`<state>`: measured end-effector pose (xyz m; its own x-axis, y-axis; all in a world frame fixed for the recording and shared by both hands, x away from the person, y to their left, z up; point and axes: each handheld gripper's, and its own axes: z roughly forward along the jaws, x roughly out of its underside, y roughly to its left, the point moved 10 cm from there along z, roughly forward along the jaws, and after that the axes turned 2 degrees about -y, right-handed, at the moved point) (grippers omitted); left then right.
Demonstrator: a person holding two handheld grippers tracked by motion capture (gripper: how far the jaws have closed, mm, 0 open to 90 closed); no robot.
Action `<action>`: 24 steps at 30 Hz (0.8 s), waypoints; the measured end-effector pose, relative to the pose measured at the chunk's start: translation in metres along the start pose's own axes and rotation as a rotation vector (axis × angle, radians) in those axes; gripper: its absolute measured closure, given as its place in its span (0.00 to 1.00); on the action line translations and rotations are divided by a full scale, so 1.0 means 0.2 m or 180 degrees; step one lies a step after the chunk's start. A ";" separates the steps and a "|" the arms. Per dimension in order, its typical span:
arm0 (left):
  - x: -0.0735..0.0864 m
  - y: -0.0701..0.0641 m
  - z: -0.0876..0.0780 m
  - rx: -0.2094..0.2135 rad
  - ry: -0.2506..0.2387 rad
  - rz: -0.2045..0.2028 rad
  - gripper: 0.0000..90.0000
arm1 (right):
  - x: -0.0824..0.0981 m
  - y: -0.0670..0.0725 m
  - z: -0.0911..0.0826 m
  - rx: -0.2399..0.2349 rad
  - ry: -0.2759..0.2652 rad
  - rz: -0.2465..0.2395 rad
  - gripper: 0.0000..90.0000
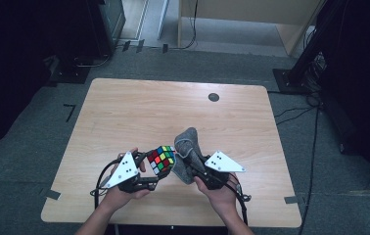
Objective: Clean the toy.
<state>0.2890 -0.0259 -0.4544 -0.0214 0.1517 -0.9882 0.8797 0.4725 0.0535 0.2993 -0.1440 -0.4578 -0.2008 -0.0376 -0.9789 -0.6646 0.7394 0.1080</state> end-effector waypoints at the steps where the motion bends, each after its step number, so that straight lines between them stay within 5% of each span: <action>1: 0.01 0.00 0.00 -0.0012 0.0045 0.0023 0.38 | -0.04 0.01 -0.02 -0.0021 -0.0103 0.0026 0.84; 3: 0.04 0.00 0.02 -0.0027 0.0144 0.0078 0.38 | -0.11 0.06 -0.04 -0.0092 -0.0312 -0.0018 0.84; 6: 0.03 -0.03 0.02 0.0029 0.0124 0.0104 0.38 | -0.12 0.13 -0.03 -0.0181 -0.0313 -0.0151 0.83; 8: 0.03 -0.02 0.02 0.0011 0.0130 0.0124 0.38 | -0.09 0.11 -0.01 -0.0112 -0.0319 -0.0185 0.84; 12: 0.01 -0.01 0.01 0.0066 0.0021 0.0001 0.38 | 0.01 0.01 0.02 0.0001 -0.0029 -0.0047 0.84; 16: 0.07 -0.04 0.05 0.0089 0.0253 0.0154 0.38 | -0.09 0.06 -0.02 -0.0117 -0.0297 -0.0009 0.84; 19: 0.08 -0.07 0.07 0.0115 0.0273 0.0196 0.38 | -0.12 0.14 -0.02 -0.0191 -0.0354 -0.0159 0.84; 22: 0.07 -0.06 0.05 0.0085 0.0238 0.0188 0.38 | -0.08 0.11 0.00 -0.0083 -0.0347 -0.0189 0.84; 24: 0.06 -0.04 0.04 0.0061 0.0209 0.0163 0.38 | -0.01 0.05 0.03 0.0098 -0.0099 -0.0197 0.84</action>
<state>0.2853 -0.0350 -0.4683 -0.0068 0.2320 -0.9727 0.8893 0.4463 0.1002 0.2970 -0.1332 -0.4553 -0.1373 -0.0634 -0.9885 -0.6524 0.7567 0.0422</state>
